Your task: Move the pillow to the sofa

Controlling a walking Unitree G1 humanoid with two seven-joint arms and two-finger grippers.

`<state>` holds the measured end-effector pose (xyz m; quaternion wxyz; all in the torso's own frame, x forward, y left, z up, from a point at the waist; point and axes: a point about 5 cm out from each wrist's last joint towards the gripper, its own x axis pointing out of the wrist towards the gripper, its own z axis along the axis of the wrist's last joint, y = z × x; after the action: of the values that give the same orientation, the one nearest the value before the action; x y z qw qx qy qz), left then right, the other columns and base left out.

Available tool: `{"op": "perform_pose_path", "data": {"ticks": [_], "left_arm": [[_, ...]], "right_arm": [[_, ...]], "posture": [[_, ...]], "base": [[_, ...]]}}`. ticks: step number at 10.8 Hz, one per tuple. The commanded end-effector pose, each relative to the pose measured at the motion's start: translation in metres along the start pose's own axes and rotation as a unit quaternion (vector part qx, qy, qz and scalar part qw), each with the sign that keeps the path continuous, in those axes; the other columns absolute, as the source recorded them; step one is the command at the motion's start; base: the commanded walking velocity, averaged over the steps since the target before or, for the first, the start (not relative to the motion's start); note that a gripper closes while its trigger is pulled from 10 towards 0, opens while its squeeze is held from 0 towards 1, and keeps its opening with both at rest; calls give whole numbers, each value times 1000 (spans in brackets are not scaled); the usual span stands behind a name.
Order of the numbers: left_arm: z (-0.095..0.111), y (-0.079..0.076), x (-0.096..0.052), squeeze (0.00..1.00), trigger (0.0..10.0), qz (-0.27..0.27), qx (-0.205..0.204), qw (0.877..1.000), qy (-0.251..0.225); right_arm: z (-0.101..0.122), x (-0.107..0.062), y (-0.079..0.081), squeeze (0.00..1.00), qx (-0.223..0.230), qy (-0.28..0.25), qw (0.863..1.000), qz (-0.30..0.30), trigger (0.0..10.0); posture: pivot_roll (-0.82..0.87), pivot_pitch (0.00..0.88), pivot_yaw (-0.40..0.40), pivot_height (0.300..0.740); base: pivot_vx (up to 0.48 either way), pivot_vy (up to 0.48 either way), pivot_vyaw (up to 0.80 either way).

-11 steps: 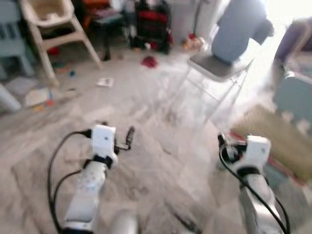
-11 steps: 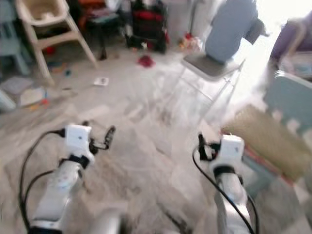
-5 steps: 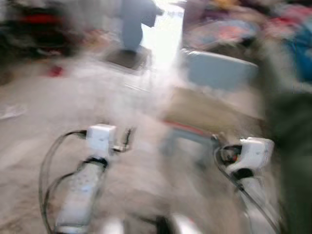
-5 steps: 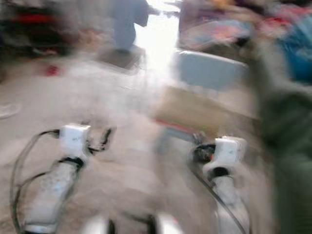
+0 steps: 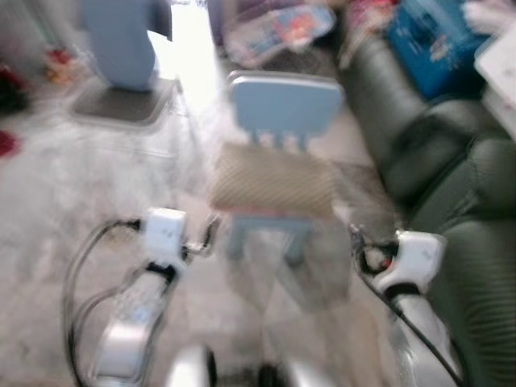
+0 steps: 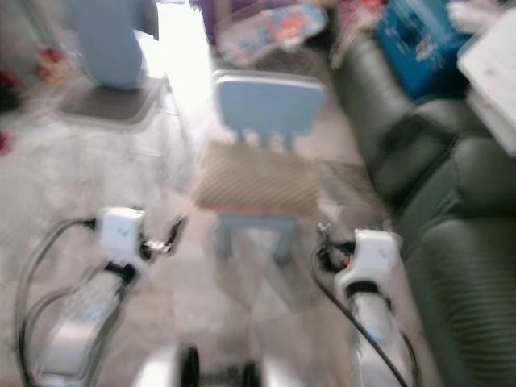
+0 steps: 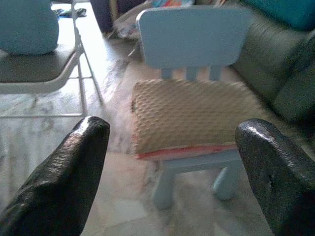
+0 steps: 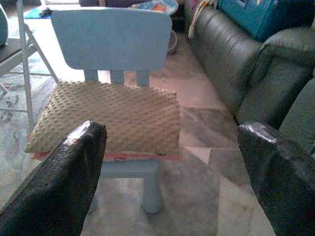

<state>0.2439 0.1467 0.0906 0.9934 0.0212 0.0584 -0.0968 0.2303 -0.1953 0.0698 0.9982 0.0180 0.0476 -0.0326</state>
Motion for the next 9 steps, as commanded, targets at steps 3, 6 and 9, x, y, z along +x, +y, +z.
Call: {"op": "perform_pose_path", "data": {"ticks": [3, 6, 9], "left_arm": [[4, -6, -3, 0, 10000, -4, 2, 1000, 0], [5, -6, -5, 0, 10000, 9, -1, 1000, 5], [6, -8, -6, 0, 10000, 7, -1, 1000, 14]], "right_arm": [[-1, -6, -7, 0, -7, 7, 1000, -9, 10000], [1, -7, -8, 0, -18, 5, 1000, -4, 10000], [2, -10, -9, 0, -17, 6, 1000, -8, 10000]], "posture": [[-21, 190, -43, 740], [-29, 204, -37, 740], [-37, 223, -35, 740]], "base": [[363, 315, 0], [361, 315, 0], [362, 96, 0]]}}
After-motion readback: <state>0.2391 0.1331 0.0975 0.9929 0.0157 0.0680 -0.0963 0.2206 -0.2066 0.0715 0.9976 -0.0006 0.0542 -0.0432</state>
